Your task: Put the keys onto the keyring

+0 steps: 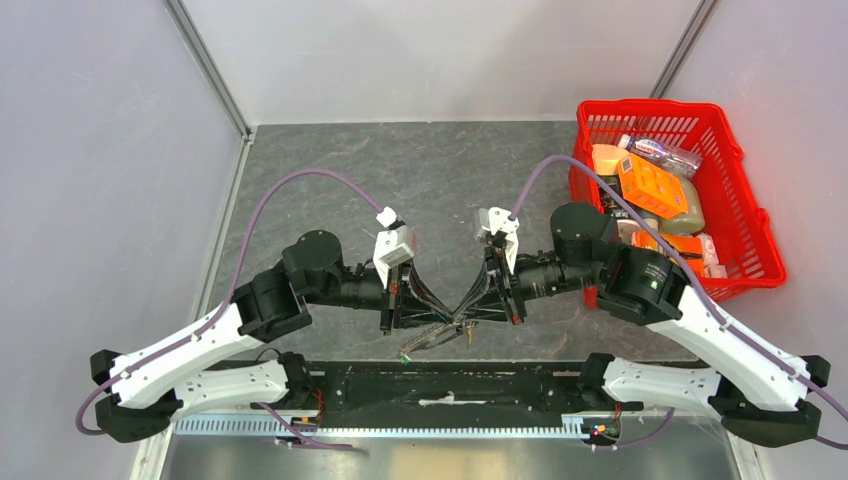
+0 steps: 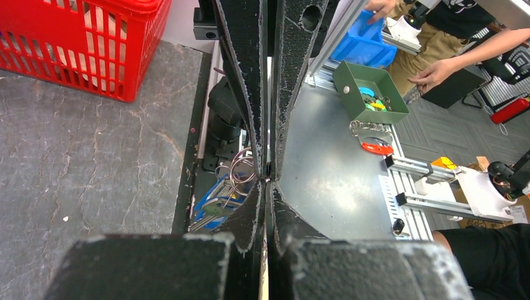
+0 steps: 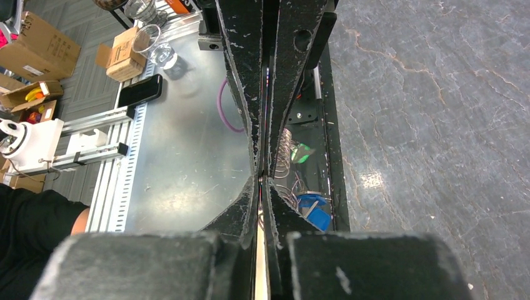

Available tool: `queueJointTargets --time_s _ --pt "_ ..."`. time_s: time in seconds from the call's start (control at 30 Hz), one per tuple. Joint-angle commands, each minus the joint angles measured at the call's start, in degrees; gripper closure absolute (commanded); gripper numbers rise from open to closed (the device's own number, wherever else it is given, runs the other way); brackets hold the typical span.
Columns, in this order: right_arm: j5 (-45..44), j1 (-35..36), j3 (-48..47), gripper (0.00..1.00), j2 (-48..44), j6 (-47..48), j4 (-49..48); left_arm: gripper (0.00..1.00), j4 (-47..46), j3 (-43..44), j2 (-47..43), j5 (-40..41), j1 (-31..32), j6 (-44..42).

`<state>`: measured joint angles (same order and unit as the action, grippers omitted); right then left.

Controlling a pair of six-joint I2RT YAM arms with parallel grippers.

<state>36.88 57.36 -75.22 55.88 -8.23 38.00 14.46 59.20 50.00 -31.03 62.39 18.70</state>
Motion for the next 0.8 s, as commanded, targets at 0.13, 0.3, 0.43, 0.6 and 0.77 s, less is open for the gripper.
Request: queueJointTargets --time_s 0.13,0.3,0.43,0.6,0.77 --pt "2.4 0.1 -2.0 1.00 -1.5 0.3 -0.8 0.98 -3.7 2.1 -0.6 0.7 0.1 -1.3" --pt "1.7 0.1 -0.7 1.00 -2.9 -0.5 -3.1 0.95 -6.5 0.9 -1.4 0.2 0.1 -0.6" --pt "-0.1 0.1 -0.2 1.00 -4.5 -1.9 -4.8 0.68 -10.5 -1.3 -2.9 -0.8 0.0 0.0" --pt "-2.6 0.1 0.9 1.00 -7.1 -5.3 -7.7 0.54 -16.0 -3.7 -4.6 -1.3 0.1 0.6" --pt "-3.6 0.1 5.5 1.00 -10.9 -8.8 -14.7 0.53 -20.8 -5.3 -4.5 -1.6 0.1 1.3"
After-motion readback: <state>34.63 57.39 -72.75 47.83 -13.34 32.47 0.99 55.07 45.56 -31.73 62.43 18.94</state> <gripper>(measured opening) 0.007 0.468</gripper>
